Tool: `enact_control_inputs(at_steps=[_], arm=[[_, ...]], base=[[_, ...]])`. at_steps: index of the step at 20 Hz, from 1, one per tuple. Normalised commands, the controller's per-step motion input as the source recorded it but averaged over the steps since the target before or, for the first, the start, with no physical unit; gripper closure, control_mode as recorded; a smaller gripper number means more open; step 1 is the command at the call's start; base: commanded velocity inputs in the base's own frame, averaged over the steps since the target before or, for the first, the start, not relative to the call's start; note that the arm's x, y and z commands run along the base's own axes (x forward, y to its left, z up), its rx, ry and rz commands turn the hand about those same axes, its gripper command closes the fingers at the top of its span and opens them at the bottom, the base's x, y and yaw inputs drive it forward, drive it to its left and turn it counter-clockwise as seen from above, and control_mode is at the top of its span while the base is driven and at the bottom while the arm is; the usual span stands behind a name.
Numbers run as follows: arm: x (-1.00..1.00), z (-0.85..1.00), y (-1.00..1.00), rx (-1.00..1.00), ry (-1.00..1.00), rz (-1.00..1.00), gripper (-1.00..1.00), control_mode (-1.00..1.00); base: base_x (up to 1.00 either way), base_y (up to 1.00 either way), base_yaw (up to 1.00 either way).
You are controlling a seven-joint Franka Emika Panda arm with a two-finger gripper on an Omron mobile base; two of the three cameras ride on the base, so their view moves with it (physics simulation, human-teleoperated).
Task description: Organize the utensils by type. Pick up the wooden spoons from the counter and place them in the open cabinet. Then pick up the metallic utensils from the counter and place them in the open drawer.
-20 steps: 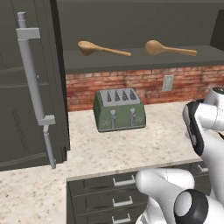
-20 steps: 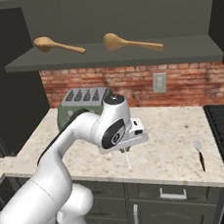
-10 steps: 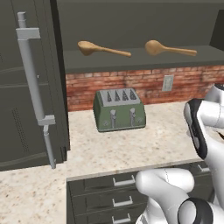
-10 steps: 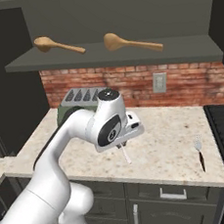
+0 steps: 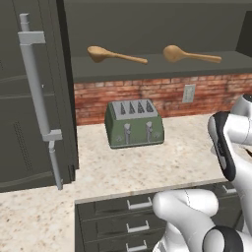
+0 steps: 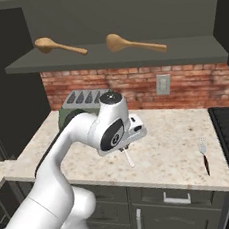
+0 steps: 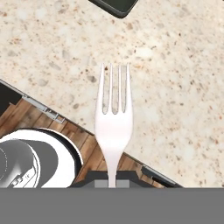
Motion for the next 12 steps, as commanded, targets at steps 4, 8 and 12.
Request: enact_control_inputs(at_steps=[4, 8, 12], arm=[[0.00, 0.00, 0.00, 0.00, 0.00, 0.00, 1.00, -1.00], [0.00, 0.00, 0.00, 0.00, 0.00, 0.00, 1.00, -1.00], [0.00, 0.00, 0.00, 0.00, 0.00, 0.00, 1.00, -1.00]], base=[[0.00, 0.00, 0.00], [0.00, 0.00, 0.00], [0.00, 0.00, 0.00]])
